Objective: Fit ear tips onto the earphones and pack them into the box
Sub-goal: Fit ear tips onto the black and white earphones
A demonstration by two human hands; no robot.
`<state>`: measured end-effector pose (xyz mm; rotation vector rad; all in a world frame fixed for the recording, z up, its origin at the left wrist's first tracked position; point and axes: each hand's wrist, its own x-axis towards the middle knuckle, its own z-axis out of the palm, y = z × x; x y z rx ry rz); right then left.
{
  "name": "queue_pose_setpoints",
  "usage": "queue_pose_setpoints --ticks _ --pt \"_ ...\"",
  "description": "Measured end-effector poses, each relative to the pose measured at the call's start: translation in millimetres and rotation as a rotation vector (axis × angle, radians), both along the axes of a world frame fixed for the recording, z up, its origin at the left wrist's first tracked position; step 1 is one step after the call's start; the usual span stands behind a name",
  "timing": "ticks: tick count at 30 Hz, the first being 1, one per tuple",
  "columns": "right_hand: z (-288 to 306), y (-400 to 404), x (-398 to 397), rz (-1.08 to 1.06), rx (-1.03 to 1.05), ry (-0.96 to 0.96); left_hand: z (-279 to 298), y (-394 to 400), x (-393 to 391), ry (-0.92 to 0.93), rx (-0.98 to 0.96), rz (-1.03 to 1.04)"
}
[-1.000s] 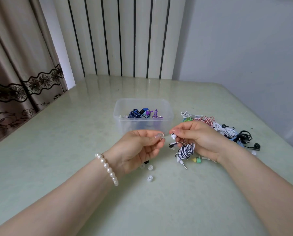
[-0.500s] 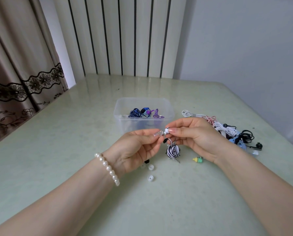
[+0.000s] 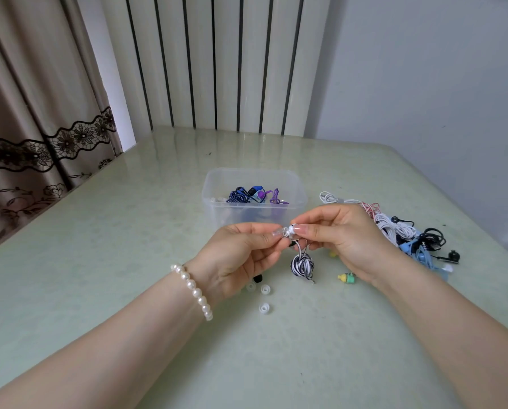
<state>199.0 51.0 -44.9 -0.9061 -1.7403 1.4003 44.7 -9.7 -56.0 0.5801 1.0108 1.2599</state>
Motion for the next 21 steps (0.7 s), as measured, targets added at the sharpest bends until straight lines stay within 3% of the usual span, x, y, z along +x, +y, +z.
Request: queue_pose_setpoints --ticks 16,21 --pt "1.5 -3.9 -2.9 -0.010 -0.021 -0.033 -2.5 -1.3 2.7 0.210 0.121 0.035" --pt "1.4 -4.5 -3.0 -0.017 -0.037 -0.045 -4.2 -1.8 3.7 0.364 0.184 0.049"
